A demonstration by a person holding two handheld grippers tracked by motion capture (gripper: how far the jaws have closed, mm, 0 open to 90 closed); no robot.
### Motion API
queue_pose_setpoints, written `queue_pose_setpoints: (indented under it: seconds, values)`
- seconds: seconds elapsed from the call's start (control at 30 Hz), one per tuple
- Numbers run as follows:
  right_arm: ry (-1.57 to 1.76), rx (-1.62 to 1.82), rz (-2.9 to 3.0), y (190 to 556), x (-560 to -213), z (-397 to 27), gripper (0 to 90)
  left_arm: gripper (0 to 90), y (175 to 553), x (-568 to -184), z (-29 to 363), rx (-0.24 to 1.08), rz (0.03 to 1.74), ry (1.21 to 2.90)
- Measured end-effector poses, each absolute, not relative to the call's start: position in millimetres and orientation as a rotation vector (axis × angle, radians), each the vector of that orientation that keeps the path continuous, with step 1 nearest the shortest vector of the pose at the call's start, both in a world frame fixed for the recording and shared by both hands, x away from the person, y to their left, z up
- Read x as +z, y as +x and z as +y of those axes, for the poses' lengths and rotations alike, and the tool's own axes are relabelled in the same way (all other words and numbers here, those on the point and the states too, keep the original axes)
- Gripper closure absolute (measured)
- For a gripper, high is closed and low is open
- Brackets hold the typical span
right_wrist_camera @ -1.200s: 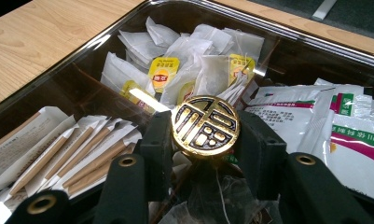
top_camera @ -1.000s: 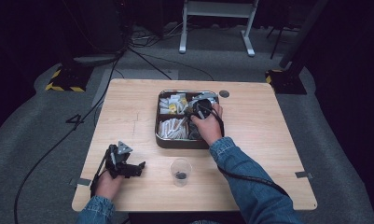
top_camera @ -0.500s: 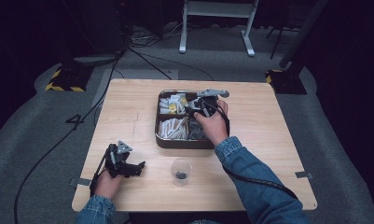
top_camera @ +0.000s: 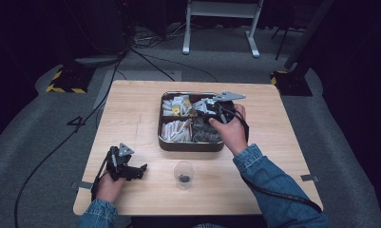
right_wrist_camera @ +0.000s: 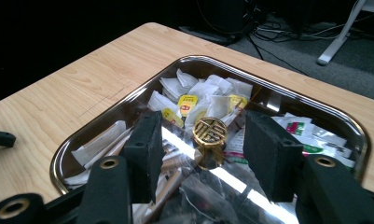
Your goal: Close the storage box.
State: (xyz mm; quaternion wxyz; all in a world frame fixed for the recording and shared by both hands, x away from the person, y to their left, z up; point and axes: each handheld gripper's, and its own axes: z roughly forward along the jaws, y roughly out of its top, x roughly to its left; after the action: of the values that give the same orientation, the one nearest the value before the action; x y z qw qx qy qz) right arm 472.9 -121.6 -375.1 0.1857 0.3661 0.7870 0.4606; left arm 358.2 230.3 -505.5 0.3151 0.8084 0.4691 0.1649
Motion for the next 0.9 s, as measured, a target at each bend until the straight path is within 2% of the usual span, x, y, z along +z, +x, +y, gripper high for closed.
queue_pose_setpoints:
  seconds: [0.53,0.9]
  values:
    - [1.091,1.281,2.148,448.4,-365.5,-193.7,48.1,0.0,358.7,-505.3,231.1,0.439,1.242,2.129]
    - [1.159,1.257,2.144,427.5,-375.4,-247.5,46.1,0.0,361.9,-505.6,234.5,0.436,1.233,2.131]
